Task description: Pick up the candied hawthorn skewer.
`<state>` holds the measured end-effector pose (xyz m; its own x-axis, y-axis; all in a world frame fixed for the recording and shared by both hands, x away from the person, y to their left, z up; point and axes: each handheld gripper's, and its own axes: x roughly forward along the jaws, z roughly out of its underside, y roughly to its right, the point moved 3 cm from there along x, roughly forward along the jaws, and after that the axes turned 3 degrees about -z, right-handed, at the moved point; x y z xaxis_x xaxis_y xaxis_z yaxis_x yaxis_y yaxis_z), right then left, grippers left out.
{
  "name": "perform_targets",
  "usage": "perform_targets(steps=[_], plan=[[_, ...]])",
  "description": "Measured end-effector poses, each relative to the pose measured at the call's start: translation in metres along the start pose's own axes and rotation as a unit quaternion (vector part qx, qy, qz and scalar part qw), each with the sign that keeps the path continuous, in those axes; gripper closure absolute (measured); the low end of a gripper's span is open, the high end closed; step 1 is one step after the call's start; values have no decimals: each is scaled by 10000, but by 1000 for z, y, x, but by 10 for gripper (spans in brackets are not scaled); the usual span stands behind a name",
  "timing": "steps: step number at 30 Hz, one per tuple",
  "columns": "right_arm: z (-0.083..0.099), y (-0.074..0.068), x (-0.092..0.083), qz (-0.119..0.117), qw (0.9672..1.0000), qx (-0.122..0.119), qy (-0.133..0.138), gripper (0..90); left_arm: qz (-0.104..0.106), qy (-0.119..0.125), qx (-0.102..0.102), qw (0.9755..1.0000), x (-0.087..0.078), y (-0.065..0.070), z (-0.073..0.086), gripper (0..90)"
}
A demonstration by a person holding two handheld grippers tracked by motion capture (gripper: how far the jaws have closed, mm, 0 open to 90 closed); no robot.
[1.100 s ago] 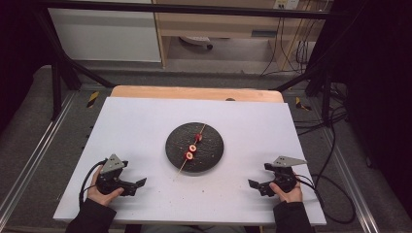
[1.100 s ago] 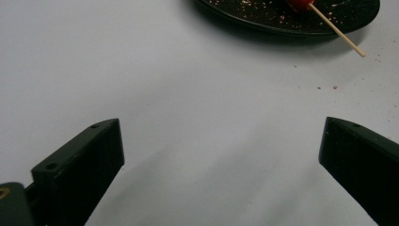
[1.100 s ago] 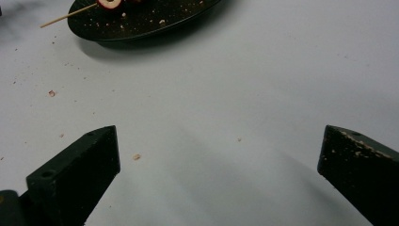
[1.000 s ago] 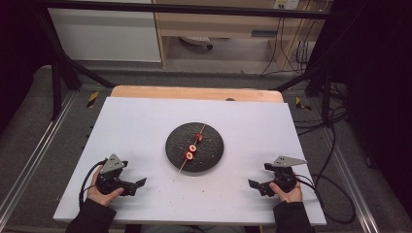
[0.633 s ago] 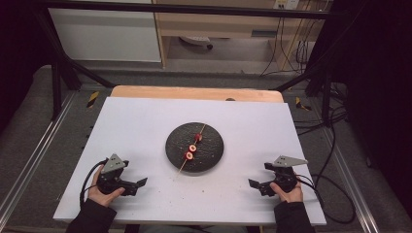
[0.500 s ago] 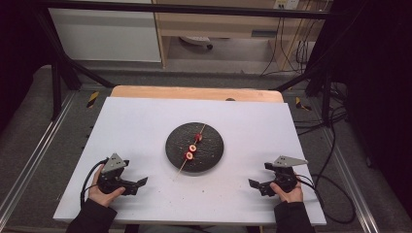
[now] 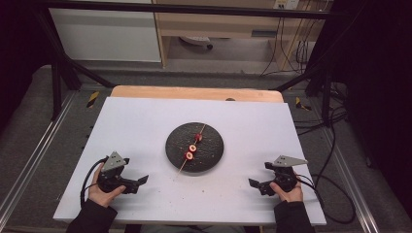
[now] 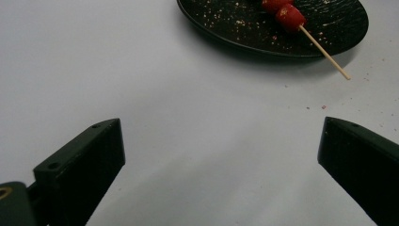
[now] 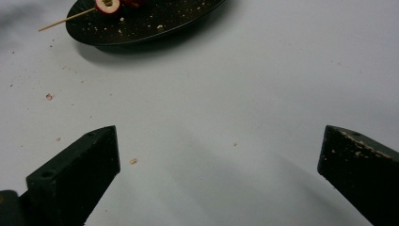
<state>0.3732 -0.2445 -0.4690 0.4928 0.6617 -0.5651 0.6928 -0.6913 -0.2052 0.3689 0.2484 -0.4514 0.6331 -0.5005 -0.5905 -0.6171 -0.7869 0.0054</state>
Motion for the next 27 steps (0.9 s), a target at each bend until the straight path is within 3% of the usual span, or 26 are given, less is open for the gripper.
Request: perform_targets(steps=[11, 21, 27], plan=[[0, 1, 0, 50, 10000, 11, -26, 5, -85, 25, -95, 9999, 2, 9, -22, 11], [0, 1, 1, 70, 10000, -1, -54, 6, -34, -66, -54, 10000, 19, 32, -48, 28], [1, 1, 1, 65, 10000, 5, -74, 6, -54, -250, 112, 9996, 38, 50, -62, 53]])
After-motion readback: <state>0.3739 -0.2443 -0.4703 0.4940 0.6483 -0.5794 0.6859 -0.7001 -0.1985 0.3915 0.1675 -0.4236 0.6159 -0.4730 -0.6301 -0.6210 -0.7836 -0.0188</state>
